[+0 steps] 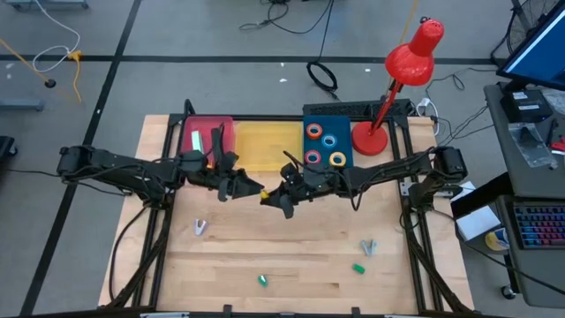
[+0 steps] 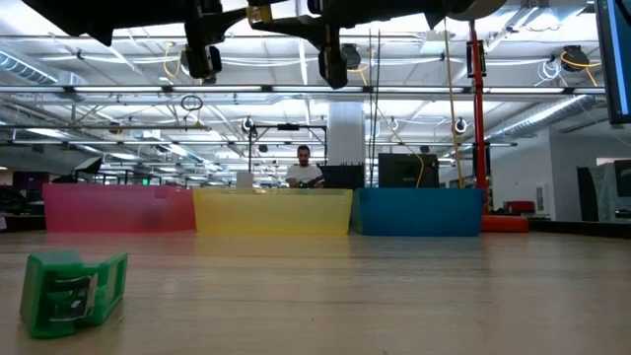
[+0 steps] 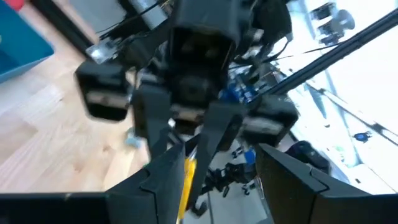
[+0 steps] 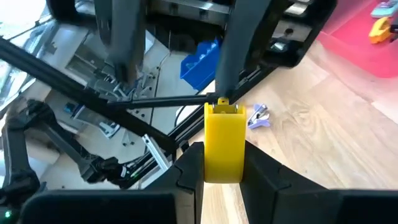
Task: Pick and place Stapler, Stapler remover, tape
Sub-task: Put the yellow stapler into the red bin
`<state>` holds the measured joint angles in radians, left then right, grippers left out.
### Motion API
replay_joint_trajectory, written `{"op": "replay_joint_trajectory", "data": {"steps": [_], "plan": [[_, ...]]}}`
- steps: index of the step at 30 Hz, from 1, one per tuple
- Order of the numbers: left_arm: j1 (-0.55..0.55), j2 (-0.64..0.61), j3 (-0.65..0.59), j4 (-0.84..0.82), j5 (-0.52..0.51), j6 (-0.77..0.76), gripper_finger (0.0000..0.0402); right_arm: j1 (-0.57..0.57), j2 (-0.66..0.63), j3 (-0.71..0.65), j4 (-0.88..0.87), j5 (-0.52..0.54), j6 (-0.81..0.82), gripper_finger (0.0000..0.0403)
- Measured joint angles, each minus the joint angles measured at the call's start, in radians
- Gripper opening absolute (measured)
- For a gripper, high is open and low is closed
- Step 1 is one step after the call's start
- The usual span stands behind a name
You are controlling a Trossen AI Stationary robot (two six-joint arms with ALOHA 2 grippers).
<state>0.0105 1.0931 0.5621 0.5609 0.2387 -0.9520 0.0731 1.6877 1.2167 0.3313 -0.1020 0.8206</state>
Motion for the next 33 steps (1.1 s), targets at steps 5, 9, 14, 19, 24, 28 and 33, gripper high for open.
{"op": "replay_joint_trajectory", "data": {"steps": [5,9,14,19,24,28,33], "plan": [[0.000,0.000,0.000,-0.045,-0.008,0.010,0.0196,0.000,0.000,0.000,-0.003,-0.003,0.032,0.0063],[0.002,0.000,0.000,-0.034,-0.017,0.014,0.0196,0.000,0.000,-0.001,0.003,-0.002,0.044,0.0063],[0.002,-0.002,0.001,-0.039,-0.035,0.033,0.0196,-0.008,0.000,-0.003,0.036,-0.003,0.073,0.0063],[0.006,-0.003,0.002,-0.052,-0.056,0.057,0.0196,-0.008,0.001,-0.003,0.041,0.000,0.097,0.0063],[0.021,-0.003,0.003,-0.079,-0.055,0.060,0.0196,-0.006,0.002,-0.003,0.043,0.001,0.132,0.0063],[0.044,-0.002,0.003,-0.079,-0.040,0.088,0.0196,-0.002,0.002,-0.003,0.043,0.001,0.142,0.0063],[0.073,0.001,-0.002,-0.112,-0.053,0.086,0.0196,0.014,-0.004,0.002,0.076,-0.051,0.159,0.0063]]}}
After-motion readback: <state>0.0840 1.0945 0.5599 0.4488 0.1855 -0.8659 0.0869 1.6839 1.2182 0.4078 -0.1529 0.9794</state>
